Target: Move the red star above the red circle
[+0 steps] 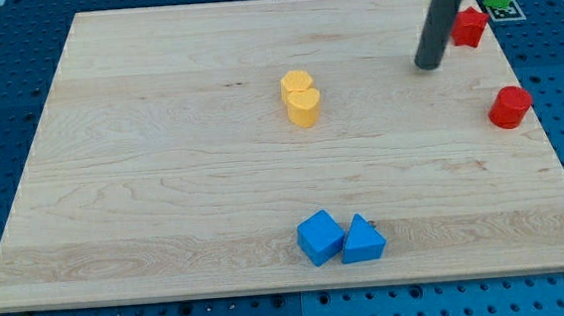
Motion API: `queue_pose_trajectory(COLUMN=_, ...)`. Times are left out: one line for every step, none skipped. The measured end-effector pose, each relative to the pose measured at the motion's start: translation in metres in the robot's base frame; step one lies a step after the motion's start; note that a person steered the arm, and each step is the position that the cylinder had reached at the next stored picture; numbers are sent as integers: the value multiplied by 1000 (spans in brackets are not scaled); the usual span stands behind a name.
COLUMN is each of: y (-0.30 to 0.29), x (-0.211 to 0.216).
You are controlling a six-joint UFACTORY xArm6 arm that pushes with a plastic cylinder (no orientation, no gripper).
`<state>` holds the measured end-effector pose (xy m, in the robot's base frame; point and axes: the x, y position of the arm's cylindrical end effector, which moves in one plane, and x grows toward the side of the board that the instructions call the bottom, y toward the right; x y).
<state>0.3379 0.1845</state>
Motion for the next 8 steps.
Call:
queue_pose_trajectory(y=-9, x=-39)
queue_pose_trajectory(y=-9, x=-74)
queue_pose_trajectory(y=-9, x=-103)
queue_pose_trajectory(y=3, x=-114)
queue_pose_trajectory(y=24, x=-114)
queue_pose_trajectory(y=46, x=-114)
queue_pose_trajectory(y=51, x=-96)
queue_pose_trajectory(y=58, x=-79)
